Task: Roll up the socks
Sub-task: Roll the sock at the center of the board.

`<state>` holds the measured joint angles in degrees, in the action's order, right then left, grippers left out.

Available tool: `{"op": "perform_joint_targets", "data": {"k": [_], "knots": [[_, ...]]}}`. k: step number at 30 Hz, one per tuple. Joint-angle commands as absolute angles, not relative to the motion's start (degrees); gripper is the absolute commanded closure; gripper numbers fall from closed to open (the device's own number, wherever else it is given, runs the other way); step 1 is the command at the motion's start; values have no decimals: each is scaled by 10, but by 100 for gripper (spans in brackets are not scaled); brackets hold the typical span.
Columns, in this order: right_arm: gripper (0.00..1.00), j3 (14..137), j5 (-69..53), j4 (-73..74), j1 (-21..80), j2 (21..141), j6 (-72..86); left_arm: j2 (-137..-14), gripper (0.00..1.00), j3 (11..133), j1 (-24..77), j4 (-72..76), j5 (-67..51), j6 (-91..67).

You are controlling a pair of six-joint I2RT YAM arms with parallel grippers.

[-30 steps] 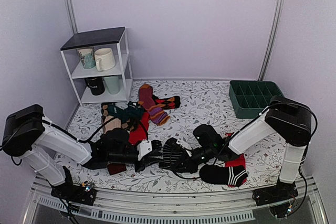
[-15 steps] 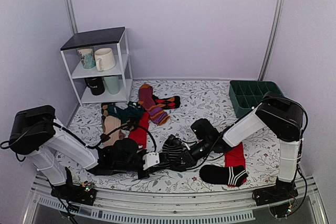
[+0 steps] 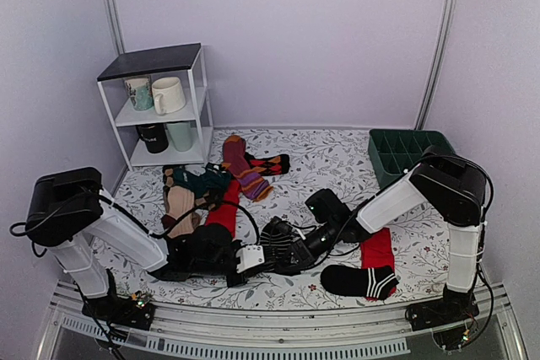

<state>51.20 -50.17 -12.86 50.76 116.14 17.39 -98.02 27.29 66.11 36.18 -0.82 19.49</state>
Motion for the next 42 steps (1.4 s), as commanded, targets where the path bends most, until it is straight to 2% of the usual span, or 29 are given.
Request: {"op": "perform_joint_targets", "data": {"k": [1,9,11,12,13,19,21,26,33,38,42], "knots": [[93,475,-410,38,503,1221,176,-998,77,282,673,345,-15,187],[93,479,-412,34,502,1222,178,-1004,81,290,673,330,-32,181],[93,480,-412,33,502,1224,179,-1000,74,289,674,328,-38,180],[93,481,-413,32,502,1225,179,-997,62,288,674,328,-44,179],[93,481,-413,32,502,1225,179,-994,58,286,674,331,-52,179],[93,480,-412,30,502,1225,178,-991,61,277,674,348,-62,175],[93,480,-413,28,502,1225,178,-998,67,286,675,334,-63,175],[93,478,-413,26,502,1224,180,-1007,99,301,674,311,-65,169],[91,462,-398,-7,502,1206,184,-1004,100,308,655,290,-104,129],[80,399,-356,-149,505,1137,181,-1032,100,329,605,241,-226,50],[74,391,-288,-194,529,1086,141,-1063,100,345,587,215,-288,27]]}}
